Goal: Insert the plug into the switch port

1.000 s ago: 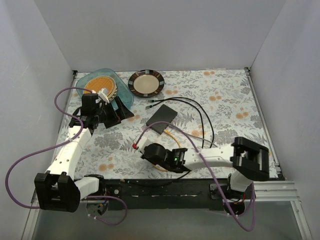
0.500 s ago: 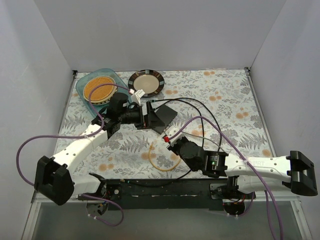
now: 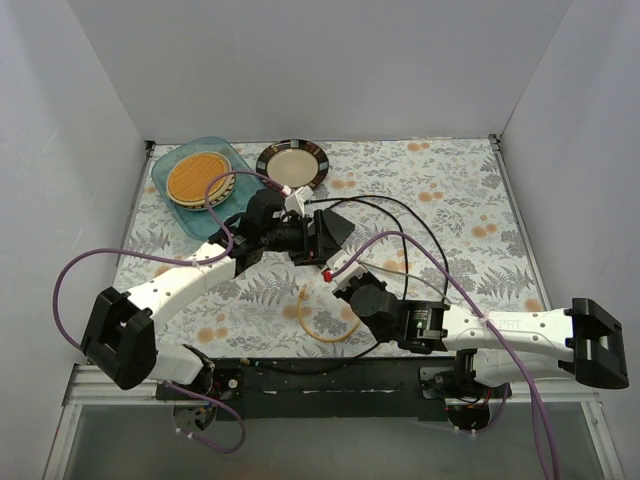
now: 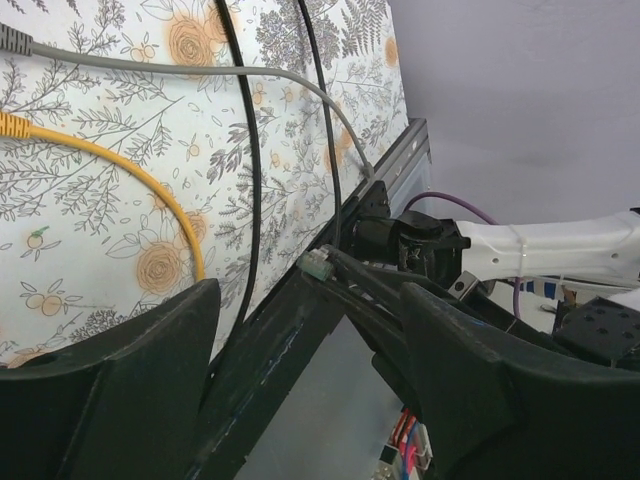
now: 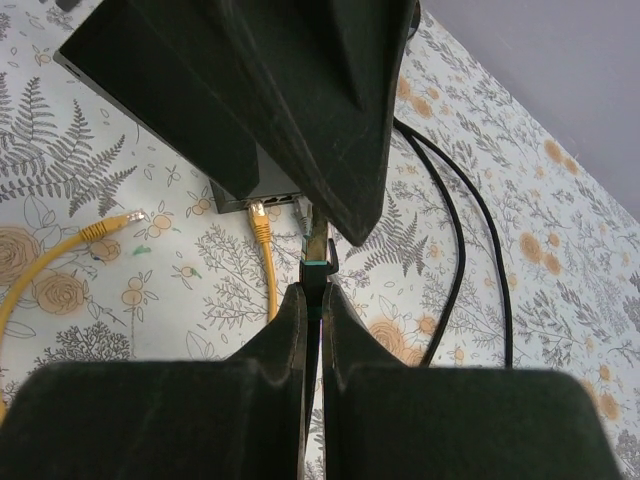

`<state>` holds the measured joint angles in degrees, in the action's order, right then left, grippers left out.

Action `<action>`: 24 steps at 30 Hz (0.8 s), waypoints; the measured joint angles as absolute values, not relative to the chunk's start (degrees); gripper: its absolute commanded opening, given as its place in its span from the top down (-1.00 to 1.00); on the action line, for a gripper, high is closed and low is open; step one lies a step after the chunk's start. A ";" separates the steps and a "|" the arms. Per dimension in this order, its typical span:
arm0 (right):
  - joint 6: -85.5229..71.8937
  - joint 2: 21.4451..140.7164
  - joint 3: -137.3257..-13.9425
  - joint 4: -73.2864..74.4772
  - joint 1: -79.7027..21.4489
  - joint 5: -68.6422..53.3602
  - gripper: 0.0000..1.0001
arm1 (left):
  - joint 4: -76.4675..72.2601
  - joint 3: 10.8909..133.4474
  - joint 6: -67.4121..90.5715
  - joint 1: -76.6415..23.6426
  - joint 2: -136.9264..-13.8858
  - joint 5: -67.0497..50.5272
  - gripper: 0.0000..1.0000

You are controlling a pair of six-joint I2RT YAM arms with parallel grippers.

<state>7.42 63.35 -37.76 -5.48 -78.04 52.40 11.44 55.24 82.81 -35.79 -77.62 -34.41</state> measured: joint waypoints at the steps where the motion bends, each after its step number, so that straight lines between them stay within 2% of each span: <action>1: 7.35 63.81 -38.17 -5.21 -78.04 52.38 0.97 | 11.40 55.24 83.05 -36.03 -77.84 -34.17 -0.33; 4: 7.27 64.07 -38.50 -4.82 -78.04 52.36 0.97 | 11.07 55.35 83.44 -36.53 -78.83 -33.54 -0.28; 10: 7.05 64.10 -38.52 -4.60 -78.04 52.36 0.97 | 9.80 55.59 84.42 -36.88 -80.55 -33.41 0.13; 15: 6.26 64.12 -38.57 -4.43 -78.04 52.36 0.97 | 8.38 55.75 84.93 -37.36 -81.52 -33.74 0.25; 18: 6.15 64.16 -38.59 -4.40 -78.04 52.36 0.97 | 7.62 55.90 85.25 -37.76 -82.04 -34.13 0.45; 22: 5.98 64.62 -38.61 -4.38 -78.04 52.66 0.97 | 7.22 55.90 85.62 -38.22 -82.30 -34.70 0.95; 24: 5.82 65.01 -38.81 -4.36 -78.02 52.90 0.97 | 7.14 55.90 85.78 -38.20 -82.30 -34.72 1.00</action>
<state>5.82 65.01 -38.81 -4.36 -78.02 52.90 7.14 55.90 85.78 -38.20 -82.30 -34.72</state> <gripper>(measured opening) 0.053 0.117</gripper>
